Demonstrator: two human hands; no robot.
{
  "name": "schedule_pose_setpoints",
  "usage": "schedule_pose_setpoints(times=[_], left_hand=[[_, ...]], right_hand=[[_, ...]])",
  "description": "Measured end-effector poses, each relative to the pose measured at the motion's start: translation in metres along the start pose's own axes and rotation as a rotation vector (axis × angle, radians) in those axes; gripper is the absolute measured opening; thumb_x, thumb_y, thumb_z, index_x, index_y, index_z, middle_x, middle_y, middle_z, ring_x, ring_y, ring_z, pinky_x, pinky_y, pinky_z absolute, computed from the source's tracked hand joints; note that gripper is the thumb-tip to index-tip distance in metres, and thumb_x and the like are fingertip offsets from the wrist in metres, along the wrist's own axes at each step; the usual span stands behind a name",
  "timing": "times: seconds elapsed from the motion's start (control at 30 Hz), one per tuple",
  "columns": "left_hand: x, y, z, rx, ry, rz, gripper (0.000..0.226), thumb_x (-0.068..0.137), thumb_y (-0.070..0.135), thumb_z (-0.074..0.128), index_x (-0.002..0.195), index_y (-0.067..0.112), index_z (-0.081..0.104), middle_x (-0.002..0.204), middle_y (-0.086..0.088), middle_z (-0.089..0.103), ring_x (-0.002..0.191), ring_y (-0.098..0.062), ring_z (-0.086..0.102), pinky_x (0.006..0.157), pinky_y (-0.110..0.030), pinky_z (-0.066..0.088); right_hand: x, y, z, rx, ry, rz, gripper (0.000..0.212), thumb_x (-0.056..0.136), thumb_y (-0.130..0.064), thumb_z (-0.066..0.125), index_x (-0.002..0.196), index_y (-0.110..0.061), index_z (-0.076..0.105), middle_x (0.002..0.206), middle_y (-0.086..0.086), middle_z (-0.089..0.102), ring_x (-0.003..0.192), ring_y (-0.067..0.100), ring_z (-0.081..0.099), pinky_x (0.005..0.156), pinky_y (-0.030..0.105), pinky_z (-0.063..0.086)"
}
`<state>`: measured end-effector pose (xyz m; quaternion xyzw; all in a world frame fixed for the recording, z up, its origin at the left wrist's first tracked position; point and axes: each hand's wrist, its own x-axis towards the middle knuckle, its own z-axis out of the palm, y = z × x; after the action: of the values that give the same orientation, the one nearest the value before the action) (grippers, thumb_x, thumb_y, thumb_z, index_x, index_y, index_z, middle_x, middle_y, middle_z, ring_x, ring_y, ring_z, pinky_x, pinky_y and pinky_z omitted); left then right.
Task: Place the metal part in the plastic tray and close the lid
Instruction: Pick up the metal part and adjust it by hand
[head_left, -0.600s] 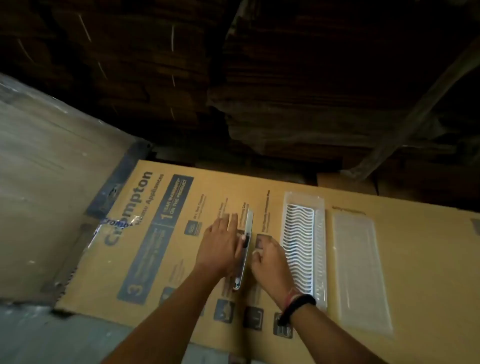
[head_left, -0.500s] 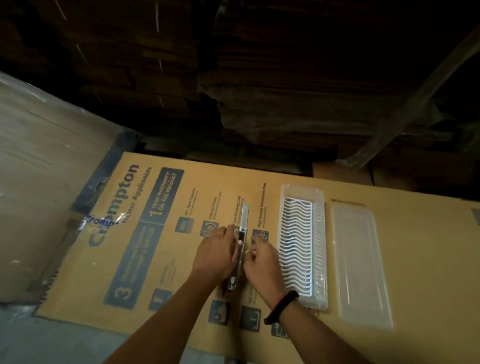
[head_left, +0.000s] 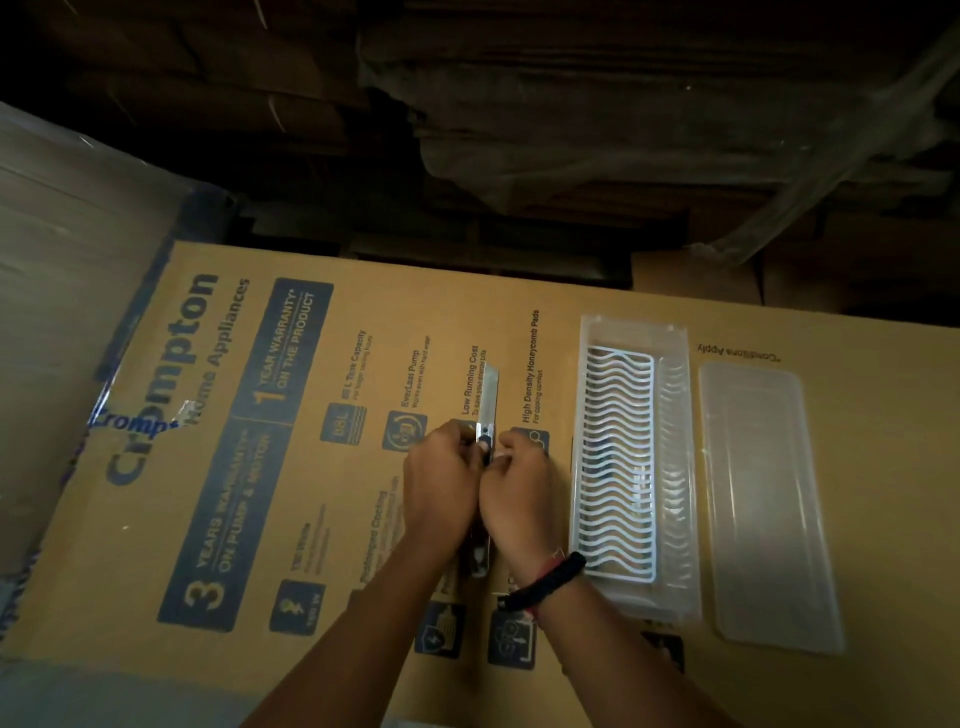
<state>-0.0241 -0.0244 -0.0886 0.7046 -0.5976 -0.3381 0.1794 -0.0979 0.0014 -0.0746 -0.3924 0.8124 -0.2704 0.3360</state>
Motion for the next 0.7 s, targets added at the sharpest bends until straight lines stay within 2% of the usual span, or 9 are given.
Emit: schedule_pose_setpoints(times=[0.1, 0.2, 0.27, 0.33, 0.43, 0.5, 0.57, 0.63, 0.7], left_hand=[[0.001, 0.003, 0.000, -0.147, -0.002, -0.086, 0.010, 0.083, 0.017, 0.070, 0.090, 0.011, 0.072, 0.074, 0.000, 0.072, 0.069, -0.015, 0.068, 0.062, -0.030, 0.054], [0.001, 0.007, -0.001, -0.274, -0.023, -0.171, 0.010, 0.083, 0.018, 0.072, 0.079, 0.010, 0.071, 0.067, 0.000, 0.069, 0.063, -0.011, 0.066, 0.054, -0.017, 0.049], [0.000, 0.007, 0.000, -0.332, -0.057, -0.191, 0.015, 0.085, 0.018, 0.070, 0.074, 0.007, 0.073, 0.069, -0.007, 0.072, 0.066, -0.018, 0.069, 0.059, -0.027, 0.054], [-0.002, 0.007, 0.000, -0.392, -0.089, -0.205, 0.018, 0.086, 0.016, 0.067, 0.073, 0.006, 0.074, 0.070, -0.011, 0.074, 0.069, -0.024, 0.072, 0.063, -0.036, 0.057], [-0.006, 0.006, -0.004, -0.517, -0.117, -0.250, 0.016, 0.087, 0.017, 0.067, 0.077, 0.007, 0.075, 0.074, -0.013, 0.076, 0.072, -0.027, 0.074, 0.066, -0.038, 0.060], [-0.010, 0.012, -0.009, -0.593, -0.113, -0.282, 0.016, 0.087, 0.017, 0.068, 0.079, 0.006, 0.075, 0.076, -0.015, 0.076, 0.074, -0.029, 0.075, 0.066, -0.037, 0.061], [-0.012, 0.020, -0.015, -0.659, -0.100, -0.314, 0.016, 0.087, 0.016, 0.068, 0.081, 0.003, 0.074, 0.075, -0.016, 0.075, 0.070, -0.029, 0.073, 0.065, -0.037, 0.059], [-0.014, 0.031, -0.022, -0.692, -0.100, -0.308, 0.017, 0.087, 0.018, 0.068, 0.083, 0.002, 0.074, 0.070, -0.013, 0.072, 0.062, -0.021, 0.067, 0.057, -0.031, 0.054], [-0.018, 0.042, -0.029, -0.715, -0.108, -0.277, 0.019, 0.087, 0.019, 0.069, 0.085, 0.000, 0.072, 0.062, -0.007, 0.068, 0.050, -0.012, 0.060, 0.045, -0.024, 0.046]], right_hand=[[-0.001, -0.004, -0.001, 0.114, -0.004, 0.045, 0.024, 0.095, -0.009, 0.045, 0.080, -0.010, 0.064, 0.071, 0.004, 0.062, 0.066, 0.019, 0.060, 0.051, 0.028, 0.042], [-0.004, -0.007, -0.001, 0.241, 0.032, 0.067, 0.022, 0.095, -0.007, 0.048, 0.086, -0.011, 0.068, 0.074, -0.003, 0.062, 0.070, 0.012, 0.061, 0.057, 0.020, 0.047], [-0.006, -0.006, -0.003, 0.288, 0.052, 0.078, 0.020, 0.095, -0.008, 0.051, 0.089, -0.013, 0.069, 0.074, -0.013, 0.058, 0.071, 0.002, 0.058, 0.059, 0.009, 0.043], [-0.008, -0.002, -0.003, 0.330, 0.053, 0.086, 0.017, 0.095, -0.012, 0.054, 0.092, -0.017, 0.069, 0.079, -0.013, 0.062, 0.075, -0.003, 0.058, 0.061, 0.005, 0.044], [-0.010, 0.006, -0.003, 0.374, 0.053, 0.087, 0.010, 0.094, -0.023, 0.057, 0.096, -0.022, 0.067, 0.093, -0.002, 0.069, 0.083, 0.006, 0.065, 0.071, 0.023, 0.055], [-0.012, 0.007, -0.004, 0.396, 0.031, 0.111, 0.013, 0.094, -0.030, 0.056, 0.096, -0.022, 0.065, 0.094, 0.000, 0.068, 0.081, 0.008, 0.065, 0.066, 0.024, 0.053], [-0.015, 0.008, -0.006, 0.365, -0.010, 0.132, 0.024, 0.093, -0.041, 0.050, 0.091, -0.022, 0.065, 0.091, 0.002, 0.068, 0.079, 0.012, 0.065, 0.064, 0.030, 0.053], [-0.021, 0.006, -0.014, 0.380, -0.073, 0.135, 0.033, 0.094, -0.045, 0.045, 0.086, -0.023, 0.067, 0.082, 0.002, 0.071, 0.074, 0.018, 0.067, 0.065, 0.039, 0.056], [-0.029, -0.001, -0.027, 0.527, -0.158, 0.150, 0.035, 0.099, -0.040, 0.043, 0.087, -0.020, 0.069, 0.074, 0.008, 0.073, 0.064, 0.020, 0.069, 0.060, 0.039, 0.056]])
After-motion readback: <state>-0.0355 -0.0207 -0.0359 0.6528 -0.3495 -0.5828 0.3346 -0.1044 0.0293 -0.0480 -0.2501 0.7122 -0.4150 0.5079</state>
